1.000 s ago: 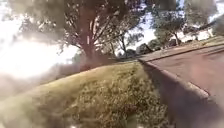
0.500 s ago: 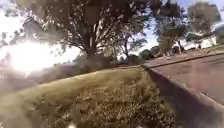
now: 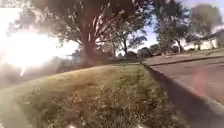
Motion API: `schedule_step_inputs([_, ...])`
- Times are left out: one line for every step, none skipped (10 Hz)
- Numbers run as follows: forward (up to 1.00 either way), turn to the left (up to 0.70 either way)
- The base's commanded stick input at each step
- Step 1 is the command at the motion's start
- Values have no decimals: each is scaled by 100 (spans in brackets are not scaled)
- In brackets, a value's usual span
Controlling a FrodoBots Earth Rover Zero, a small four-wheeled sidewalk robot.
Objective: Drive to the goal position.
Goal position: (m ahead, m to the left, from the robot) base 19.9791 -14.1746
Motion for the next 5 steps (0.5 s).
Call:
schedule_step_inputs([67,0])
schedule_step_inputs([68,0])
schedule_step_inputs([68,0])
schedule_step_inputs([68,0])
schedule_step_inputs([68,0])
